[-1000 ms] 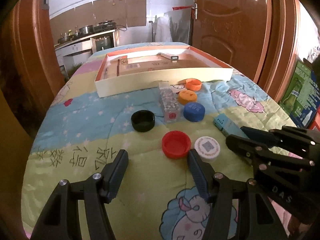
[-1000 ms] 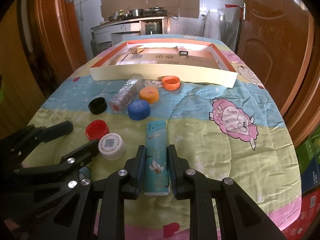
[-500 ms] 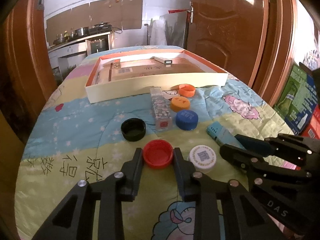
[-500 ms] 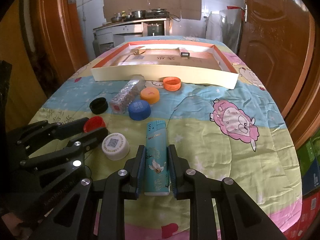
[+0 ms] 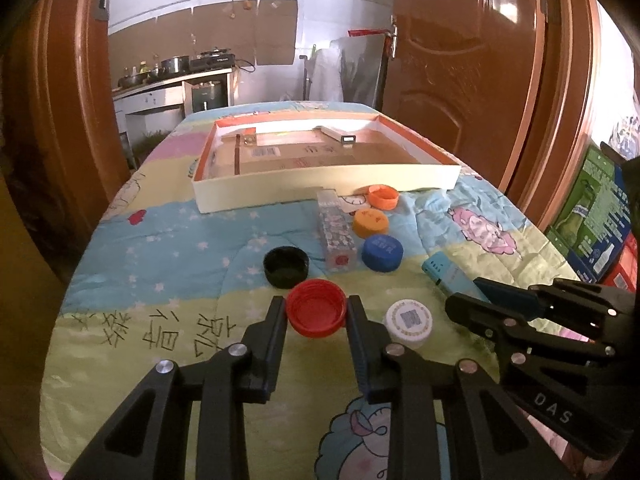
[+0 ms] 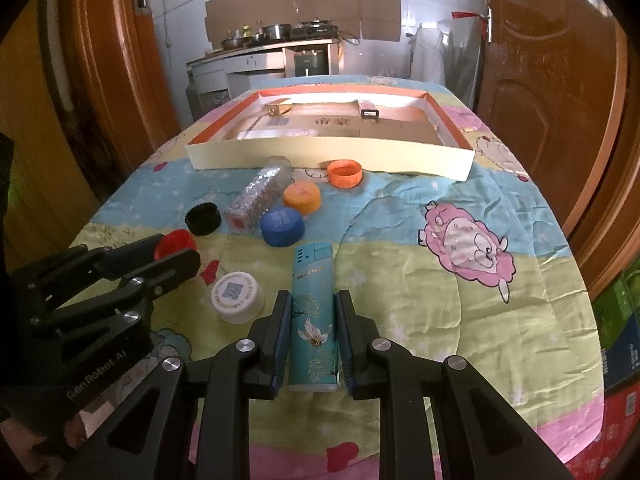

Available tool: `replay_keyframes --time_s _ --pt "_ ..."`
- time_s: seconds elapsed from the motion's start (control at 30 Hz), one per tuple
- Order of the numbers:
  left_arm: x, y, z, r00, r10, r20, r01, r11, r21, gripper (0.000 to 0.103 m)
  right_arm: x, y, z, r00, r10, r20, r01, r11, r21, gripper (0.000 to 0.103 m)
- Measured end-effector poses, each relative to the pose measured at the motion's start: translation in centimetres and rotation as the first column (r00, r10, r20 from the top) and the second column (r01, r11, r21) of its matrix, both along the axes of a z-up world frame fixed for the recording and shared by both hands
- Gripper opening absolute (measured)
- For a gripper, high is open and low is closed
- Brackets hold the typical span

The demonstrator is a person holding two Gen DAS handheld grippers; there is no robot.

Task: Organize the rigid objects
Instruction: 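Close the left tool on the red bottle cap, then lift the red cap with the left tool while the right tool carries the teal lighter toward the tray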

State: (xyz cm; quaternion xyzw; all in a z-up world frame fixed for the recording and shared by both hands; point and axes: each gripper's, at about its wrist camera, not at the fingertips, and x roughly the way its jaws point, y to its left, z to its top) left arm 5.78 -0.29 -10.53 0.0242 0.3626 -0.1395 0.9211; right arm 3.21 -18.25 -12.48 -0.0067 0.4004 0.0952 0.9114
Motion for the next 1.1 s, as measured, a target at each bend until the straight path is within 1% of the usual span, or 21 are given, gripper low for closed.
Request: replay_keyframes --time_s 0.27,0.5,0.83,1.1 --pt "-0.2 0.4 1.2 1.000 0.011 0.017 -0.011 1.000 -0.003 0.030 -0.2 0.2 1.4 1.000 -0.003 0.024 0.003 1.000 -0.003 0.022" --pt "0.2 0.8 2.9 0.999 0.019 0.042 -0.019 1.000 0.002 0.030 0.1 -0.2 2.7 0.999 -0.009 0.043 0.009 1.000 -0.006 0.022" --pt "1.7 0.0 5.3 0.996 0.022 0.085 -0.026 0.999 0.042 0.030 1.5 -0.9 4.8 0.997 -0.011 0.077 0.012 1.000 -0.011 0.022" --pt "3.0 -0.8 6.6 0.994 0.031 0.102 -0.037 0.998 0.055 0.030 2.5 -1.6 6.1 0.995 -0.015 0.099 0.016 1.000 -0.009 0.022"
